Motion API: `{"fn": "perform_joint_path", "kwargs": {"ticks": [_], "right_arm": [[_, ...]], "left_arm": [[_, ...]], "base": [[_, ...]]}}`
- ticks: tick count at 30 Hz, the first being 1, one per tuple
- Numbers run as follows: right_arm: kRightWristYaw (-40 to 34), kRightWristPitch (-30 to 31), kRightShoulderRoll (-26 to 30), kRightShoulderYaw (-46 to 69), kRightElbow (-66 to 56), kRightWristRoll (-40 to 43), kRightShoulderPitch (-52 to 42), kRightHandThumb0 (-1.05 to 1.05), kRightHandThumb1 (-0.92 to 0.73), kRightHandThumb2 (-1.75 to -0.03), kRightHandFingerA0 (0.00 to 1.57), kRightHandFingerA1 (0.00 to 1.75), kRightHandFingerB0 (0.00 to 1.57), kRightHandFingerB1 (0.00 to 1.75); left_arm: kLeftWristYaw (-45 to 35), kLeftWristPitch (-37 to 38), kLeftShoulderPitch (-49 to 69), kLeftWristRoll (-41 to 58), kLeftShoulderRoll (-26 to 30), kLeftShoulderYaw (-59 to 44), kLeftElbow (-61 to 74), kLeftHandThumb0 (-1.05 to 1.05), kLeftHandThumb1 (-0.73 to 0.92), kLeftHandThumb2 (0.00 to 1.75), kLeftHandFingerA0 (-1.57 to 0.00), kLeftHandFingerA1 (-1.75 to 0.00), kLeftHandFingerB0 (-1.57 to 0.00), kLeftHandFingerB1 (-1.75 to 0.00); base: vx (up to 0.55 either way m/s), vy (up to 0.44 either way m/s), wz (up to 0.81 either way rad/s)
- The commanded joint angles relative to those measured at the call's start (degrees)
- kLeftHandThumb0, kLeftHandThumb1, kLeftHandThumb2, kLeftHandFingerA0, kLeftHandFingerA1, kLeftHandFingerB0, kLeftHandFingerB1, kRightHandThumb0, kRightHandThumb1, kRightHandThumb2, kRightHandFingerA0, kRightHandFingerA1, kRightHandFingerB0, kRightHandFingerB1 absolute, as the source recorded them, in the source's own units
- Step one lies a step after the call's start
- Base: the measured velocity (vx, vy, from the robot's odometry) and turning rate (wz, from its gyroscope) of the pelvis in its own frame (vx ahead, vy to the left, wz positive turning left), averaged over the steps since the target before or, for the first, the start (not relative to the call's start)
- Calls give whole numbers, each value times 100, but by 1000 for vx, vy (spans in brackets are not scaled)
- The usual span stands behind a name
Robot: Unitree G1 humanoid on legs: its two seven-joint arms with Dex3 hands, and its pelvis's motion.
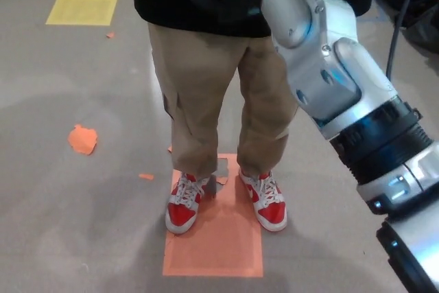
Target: The robot extends its right arm to grab a person's hand and shakes it
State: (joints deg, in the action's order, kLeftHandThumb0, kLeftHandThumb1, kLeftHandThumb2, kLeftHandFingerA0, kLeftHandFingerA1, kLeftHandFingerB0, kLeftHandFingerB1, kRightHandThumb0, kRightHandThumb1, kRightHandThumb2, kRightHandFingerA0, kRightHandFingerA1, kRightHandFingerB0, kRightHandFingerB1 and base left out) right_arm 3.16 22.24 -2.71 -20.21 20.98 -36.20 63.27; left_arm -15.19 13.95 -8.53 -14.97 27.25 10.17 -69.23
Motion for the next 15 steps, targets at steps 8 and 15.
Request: {"fn": "perform_joint_path", "kwargs": {"ticks": [8, 15], "right_arm": [[-678, 17, 219, 255, 215, -41, -866, -14, -71, -60, 106, 72, 67, 55], [-593, -598, 2, 188, 3601, 284, -555, -18, -53, -55, 96, 64, 76, 57]], "left_arm": [[-122, 210, 243, 53, 153, -105, -10, -49, 63, 93, -33, -51, -21, -45], [-72, 174, 124, 20, 118, -96, -45, -50, 62, 92, -34, -50, -23, -45]], "base": [[0, 0, 0], [0, 0, 0]]}}
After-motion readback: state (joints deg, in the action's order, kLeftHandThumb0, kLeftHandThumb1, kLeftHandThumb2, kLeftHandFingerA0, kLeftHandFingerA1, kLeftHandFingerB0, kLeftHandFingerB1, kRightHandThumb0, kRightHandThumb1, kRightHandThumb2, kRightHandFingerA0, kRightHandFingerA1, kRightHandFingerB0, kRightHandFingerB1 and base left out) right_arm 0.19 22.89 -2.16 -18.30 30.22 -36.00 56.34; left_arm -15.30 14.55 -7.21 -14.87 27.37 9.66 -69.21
